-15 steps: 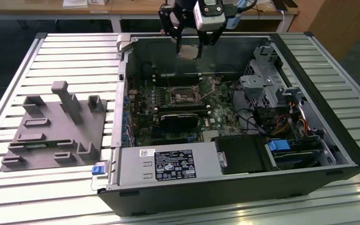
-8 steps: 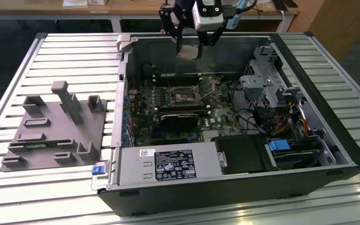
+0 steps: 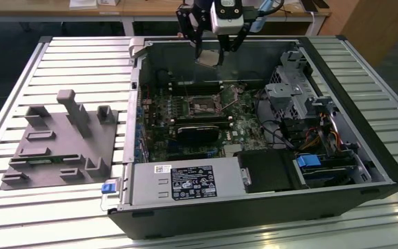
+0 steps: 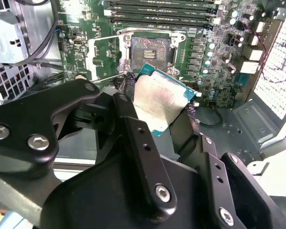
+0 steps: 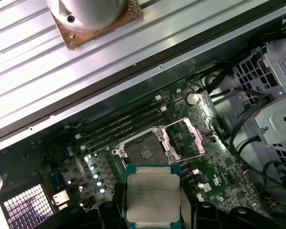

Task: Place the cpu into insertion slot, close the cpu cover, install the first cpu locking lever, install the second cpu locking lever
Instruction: 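Place the cpu into insertion slot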

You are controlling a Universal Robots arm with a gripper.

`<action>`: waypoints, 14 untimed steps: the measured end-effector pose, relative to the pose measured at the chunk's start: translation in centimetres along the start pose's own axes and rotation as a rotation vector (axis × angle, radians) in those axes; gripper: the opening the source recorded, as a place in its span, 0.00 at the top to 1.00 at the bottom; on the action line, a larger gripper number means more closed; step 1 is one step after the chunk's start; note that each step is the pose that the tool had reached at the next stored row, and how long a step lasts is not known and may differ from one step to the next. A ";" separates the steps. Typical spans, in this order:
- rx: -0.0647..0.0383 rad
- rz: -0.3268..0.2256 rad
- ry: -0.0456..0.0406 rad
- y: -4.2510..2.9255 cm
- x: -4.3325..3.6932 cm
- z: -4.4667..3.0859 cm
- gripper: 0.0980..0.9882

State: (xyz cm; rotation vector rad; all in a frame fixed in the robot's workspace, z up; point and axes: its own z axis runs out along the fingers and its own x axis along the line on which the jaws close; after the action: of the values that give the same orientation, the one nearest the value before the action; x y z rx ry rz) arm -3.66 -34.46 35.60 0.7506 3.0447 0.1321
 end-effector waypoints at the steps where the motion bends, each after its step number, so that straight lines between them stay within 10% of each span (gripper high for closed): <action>1: 0.000 0.006 -0.0005 0.00 0.00 0.01 0.50; 14: -0.001 0.091 -0.0077 0.01 0.00 0.09 0.50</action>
State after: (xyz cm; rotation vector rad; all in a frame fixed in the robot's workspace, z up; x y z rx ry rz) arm -3.66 -34.44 35.51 0.8885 3.0033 0.1313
